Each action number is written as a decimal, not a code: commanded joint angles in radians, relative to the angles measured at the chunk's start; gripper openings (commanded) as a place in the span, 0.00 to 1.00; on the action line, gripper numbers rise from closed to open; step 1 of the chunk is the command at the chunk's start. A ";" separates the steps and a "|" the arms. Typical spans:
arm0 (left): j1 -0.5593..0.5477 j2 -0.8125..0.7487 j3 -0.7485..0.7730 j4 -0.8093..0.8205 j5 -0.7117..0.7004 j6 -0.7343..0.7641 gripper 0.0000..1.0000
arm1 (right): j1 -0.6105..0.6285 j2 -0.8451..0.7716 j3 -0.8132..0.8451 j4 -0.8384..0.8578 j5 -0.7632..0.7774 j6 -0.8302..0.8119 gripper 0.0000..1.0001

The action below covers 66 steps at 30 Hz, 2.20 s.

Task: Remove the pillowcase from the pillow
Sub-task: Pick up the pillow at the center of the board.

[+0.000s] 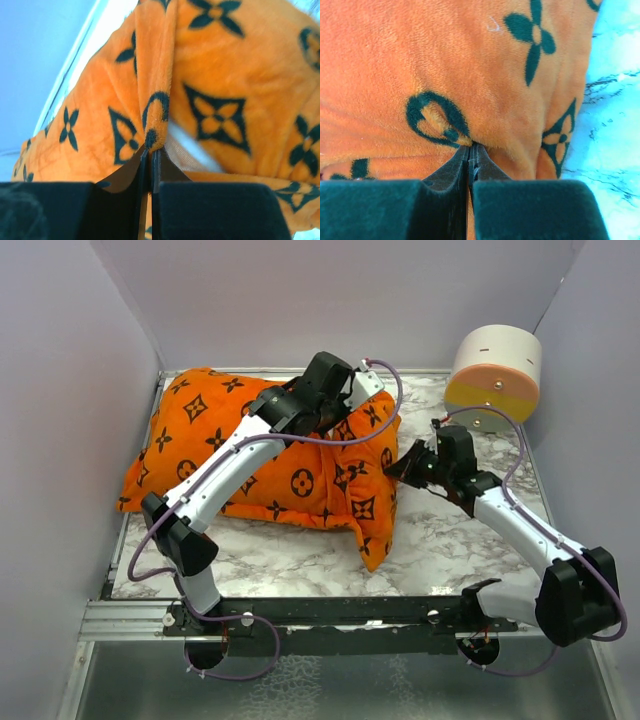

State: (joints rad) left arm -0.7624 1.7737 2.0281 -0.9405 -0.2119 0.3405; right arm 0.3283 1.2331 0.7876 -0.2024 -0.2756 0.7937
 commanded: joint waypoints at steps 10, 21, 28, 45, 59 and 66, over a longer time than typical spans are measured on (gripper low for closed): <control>0.267 -0.227 -0.403 0.181 0.087 0.038 0.00 | -0.001 -0.059 0.121 -0.283 0.307 -0.094 0.01; 0.276 -0.235 -0.466 0.124 0.306 -0.067 0.00 | 0.420 0.118 0.623 -0.410 0.611 -0.083 0.55; 0.340 -0.224 -0.426 0.088 0.363 -0.105 0.00 | 0.510 0.289 0.716 -0.412 0.627 -0.061 0.57; 0.384 -0.227 -0.457 0.083 0.426 -0.111 0.00 | 0.577 0.436 0.818 -0.461 0.715 -0.045 0.60; 0.418 -0.269 -0.466 0.067 0.401 -0.058 0.00 | 0.408 0.318 0.624 -0.510 0.787 -0.069 0.01; 0.420 -0.293 -0.485 0.069 0.396 -0.045 0.00 | 0.275 0.237 0.478 -0.472 0.679 -0.061 0.01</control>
State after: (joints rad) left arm -0.3862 1.5364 1.5726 -0.7567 0.2630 0.2543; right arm 0.7052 1.5131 1.3529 -0.6365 0.3626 0.7597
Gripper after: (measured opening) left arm 0.020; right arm 0.018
